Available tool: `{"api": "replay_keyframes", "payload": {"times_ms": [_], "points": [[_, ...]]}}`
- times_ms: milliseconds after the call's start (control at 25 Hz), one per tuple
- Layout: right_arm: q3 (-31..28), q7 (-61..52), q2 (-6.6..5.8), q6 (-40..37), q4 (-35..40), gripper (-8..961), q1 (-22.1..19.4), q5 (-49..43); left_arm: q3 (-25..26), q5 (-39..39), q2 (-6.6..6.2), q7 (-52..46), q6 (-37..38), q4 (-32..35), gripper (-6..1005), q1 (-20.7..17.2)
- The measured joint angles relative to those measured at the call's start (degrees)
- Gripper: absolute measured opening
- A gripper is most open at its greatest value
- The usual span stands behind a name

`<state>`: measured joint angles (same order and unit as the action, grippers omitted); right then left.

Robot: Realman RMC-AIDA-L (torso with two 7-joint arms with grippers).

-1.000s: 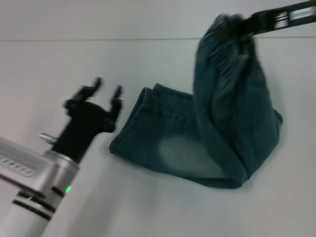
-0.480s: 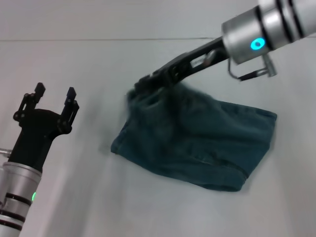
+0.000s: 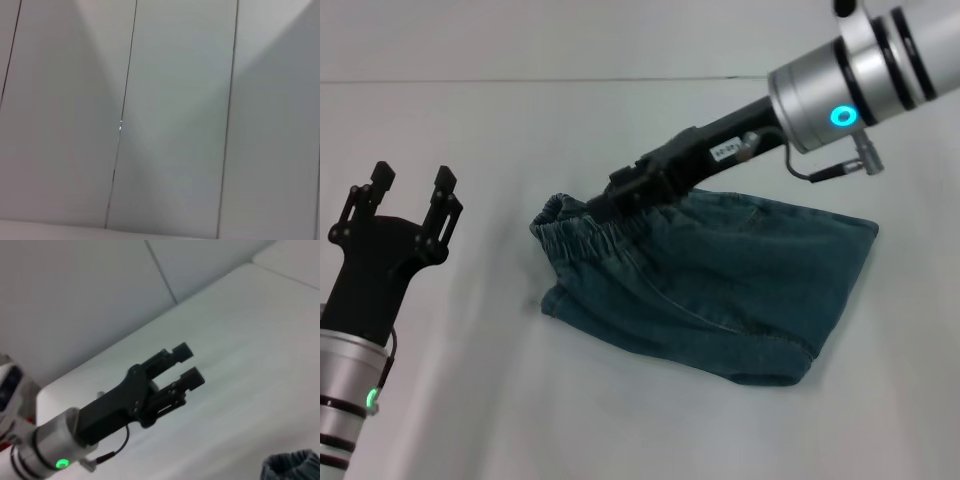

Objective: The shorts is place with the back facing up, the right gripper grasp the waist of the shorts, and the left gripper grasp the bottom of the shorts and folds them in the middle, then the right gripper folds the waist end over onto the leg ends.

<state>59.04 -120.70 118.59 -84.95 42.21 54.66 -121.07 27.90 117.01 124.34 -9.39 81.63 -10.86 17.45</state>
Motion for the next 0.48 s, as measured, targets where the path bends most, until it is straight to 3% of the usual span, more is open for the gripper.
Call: {"api": "replay_keyframes", "payload": {"times_ms": [200, 480], "points": [[-3.67, 8.06, 0.66, -4.26, 5.56, 651, -9.61, 5.62, -5.84, 0.38, -0.46, -14.72, 3.93, 7.59, 686, 0.33], [-10.72, 28.27, 0.04, -5.31, 3.12, 890, -27.79, 18.78, -24.99, 0.45, -1.44, -42.97, 16.20, 30.00, 687, 0.97]]}}
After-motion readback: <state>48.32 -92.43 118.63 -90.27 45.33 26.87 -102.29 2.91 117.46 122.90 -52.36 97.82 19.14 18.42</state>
